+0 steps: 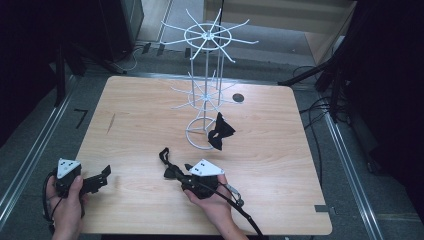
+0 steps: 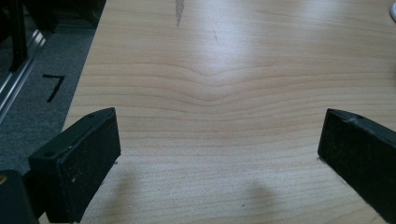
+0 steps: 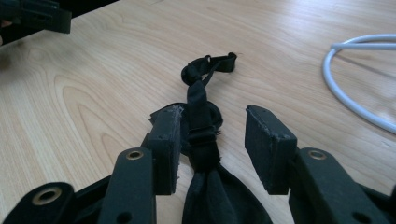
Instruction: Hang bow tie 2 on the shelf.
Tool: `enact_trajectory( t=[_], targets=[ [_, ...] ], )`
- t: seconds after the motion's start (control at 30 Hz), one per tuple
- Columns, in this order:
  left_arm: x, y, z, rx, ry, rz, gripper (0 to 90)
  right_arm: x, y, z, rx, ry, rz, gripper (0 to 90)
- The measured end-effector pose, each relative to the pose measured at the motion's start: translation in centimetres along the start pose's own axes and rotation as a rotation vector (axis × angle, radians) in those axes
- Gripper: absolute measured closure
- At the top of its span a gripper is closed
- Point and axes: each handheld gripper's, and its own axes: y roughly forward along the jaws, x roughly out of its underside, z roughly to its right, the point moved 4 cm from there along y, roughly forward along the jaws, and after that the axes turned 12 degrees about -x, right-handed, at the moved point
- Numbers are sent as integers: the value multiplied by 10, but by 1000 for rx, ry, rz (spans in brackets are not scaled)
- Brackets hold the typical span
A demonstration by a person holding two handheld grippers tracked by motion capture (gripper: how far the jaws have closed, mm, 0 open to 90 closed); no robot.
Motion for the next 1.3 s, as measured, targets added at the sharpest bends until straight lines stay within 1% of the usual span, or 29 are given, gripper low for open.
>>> enact_trajectory(
  t=[0.07, 0.17, 0.27, 0.37, 0.43, 0.5, 0.57, 0.7, 0.77, 0.87, 1.03, 1.07, 1.1, 1.2, 1.23, 1.27, 1.3],
  targets=[
    [0, 0, 0, 0, 0, 0, 0, 0, 3, 0, -2, -3, -6, 592],
    [0, 0, 0, -1, 0, -1, 0, 2, 6, 0, -3, 7, -23, 622],
    [0, 0, 0, -1, 0, -1, 0, 5, 10, -1, -4, 7, -56, 690],
    [0, 0, 0, -1, 0, -1, 0, 5, 10, -2, -8, 7, -58, 762],
    [0, 0, 0, 0, 1, -2, 0, 5, 8, -2, -12, 15, -64, 778],
    [0, 0, 0, 0, 1, -1, 0, 5, 7, -2, -13, 9, -66, 851],
    [0, 0, 0, 0, -1, -1, 0, 3, 4, -2, -17, 12, -60, 879],
    [0, 0, 0, 0, 0, -1, 0, 0, -1, -2, -14, -3, -48, 890],
    [0, 0, 0, 0, 0, -2, 0, -1, -3, -2, -7, -17, -44, 892],
    [0, 0, 0, 0, 0, -2, 0, -2, -9, -2, 12, -36, -33, 895],
    [0, 0, 0, -1, -6, 4, 0, -1, -16, 2, 23, -27, -42, 895],
    [0, 0, 0, 0, -6, 3, 0, 3, -18, 5, 12, 0, -61, 894],
    [0, 0, 0, 0, -6, 3, 0, 5, -19, 6, 10, 10, -73, 894],
    [0, 0, 0, 0, -6, 4, 0, 8, -20, 10, 12, 36, -82, 882],
    [0, 0, 0, 0, -6, 4, 0, 9, -20, 11, 14, 44, -84, 867],
    [0, 0, 0, 0, -6, 4, 0, 9, -20, 12, 17, 46, -88, 828],
    [0, 0, 0, 0, -6, 4, 0, 9, -20, 12, 17, 46, -88, 828]
  ],
)
